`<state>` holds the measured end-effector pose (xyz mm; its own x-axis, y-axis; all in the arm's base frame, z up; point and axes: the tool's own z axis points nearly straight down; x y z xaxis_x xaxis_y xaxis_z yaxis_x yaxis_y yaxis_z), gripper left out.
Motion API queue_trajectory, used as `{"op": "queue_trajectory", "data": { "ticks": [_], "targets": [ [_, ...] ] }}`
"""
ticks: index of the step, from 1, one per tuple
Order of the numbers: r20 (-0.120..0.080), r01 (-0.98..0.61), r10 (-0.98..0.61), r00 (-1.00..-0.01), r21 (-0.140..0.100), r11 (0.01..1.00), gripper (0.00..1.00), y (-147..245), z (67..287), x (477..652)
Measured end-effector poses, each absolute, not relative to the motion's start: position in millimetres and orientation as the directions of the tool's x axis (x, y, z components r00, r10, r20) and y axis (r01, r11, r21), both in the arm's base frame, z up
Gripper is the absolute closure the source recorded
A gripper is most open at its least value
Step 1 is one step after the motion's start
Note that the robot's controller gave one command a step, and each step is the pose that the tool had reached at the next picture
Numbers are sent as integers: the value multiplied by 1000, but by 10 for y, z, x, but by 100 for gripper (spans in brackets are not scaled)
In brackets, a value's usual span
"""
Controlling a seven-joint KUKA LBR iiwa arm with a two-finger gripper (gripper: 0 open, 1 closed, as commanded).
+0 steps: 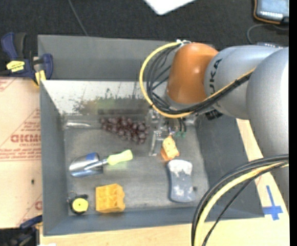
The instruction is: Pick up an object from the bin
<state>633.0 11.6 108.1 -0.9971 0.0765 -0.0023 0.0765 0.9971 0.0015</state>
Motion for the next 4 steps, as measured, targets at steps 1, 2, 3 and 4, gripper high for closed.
{"op": "queue_trajectory", "data": {
  "ticks": [1,2,3,4],
  "targets": [
    [-9,298,298,-955,3,955,0,417,1054,6395],
    [-13,225,225,-974,4,974,0,858,733,6438],
    [-13,490,491,-871,6,871,100,870,704,6442],
    [-13,490,490,-872,6,872,100,870,704,6442]
  ]
}}
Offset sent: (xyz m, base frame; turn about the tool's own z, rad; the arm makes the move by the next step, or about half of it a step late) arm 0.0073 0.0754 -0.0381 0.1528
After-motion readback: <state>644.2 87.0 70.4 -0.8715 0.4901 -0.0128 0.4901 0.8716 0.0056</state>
